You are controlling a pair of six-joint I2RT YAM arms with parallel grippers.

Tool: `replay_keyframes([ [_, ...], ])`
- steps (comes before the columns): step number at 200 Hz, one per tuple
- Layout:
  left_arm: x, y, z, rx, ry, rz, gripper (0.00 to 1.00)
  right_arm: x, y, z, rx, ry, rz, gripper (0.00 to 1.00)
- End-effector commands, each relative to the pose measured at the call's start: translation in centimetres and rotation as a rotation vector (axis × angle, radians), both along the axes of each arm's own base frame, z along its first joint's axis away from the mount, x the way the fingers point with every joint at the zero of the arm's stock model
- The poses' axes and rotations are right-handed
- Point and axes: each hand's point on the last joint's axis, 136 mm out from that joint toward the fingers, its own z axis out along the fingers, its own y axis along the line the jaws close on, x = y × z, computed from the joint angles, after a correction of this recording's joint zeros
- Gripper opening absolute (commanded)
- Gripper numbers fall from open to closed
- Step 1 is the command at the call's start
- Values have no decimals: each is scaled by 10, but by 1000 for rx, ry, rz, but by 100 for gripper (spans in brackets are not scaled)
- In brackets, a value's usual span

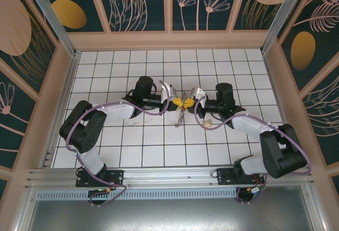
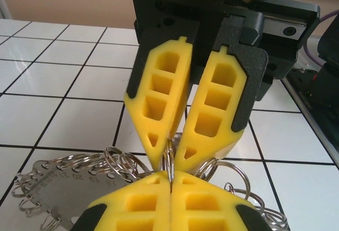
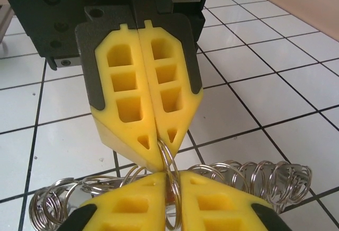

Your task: Put the keys on the keyring

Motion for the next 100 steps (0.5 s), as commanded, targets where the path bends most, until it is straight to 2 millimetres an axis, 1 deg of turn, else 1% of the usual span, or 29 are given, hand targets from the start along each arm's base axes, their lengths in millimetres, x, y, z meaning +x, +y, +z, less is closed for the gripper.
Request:
replay_keyframes([
  [1, -15, -6, 32, -87, -58, -97, 0, 0, 2, 10, 39, -26, 19, 6],
  [11, -15, -6, 27, -65, -49, -99, 0, 1, 2, 13, 40, -23, 19, 6],
  [26, -15, -6, 23, -43, -48, -100, 0, 2, 3, 15, 33, -27, 19, 13],
  [41, -15, -5, 21, -32, -50, -104, 0, 2, 3, 18, 32, -40, 21, 13],
  [56, -15, -5, 22, -27, -56, -99, 0, 5, 1, 18, 12, -40, 8, 19],
  [66, -14, -4, 21, -21, -60, -93, 0, 8, -3, 13, -19, -38, -28, 24],
  [85, -12, -4, 19, -17, -68, -77, 0, 7, -10, -3, -89, -29, -49, 25],
  [86, -13, -4, 25, -25, -80, -77, 0, 7, -10, -3, -90, -30, -50, 25],
  [89, -13, -3, 29, -31, -90, -76, 0, 5, -10, -5, -96, -25, -48, 26],
  [100, -13, -3, 31, -33, -92, -76, 0, 4, -11, -6, -106, -22, -47, 25],
])
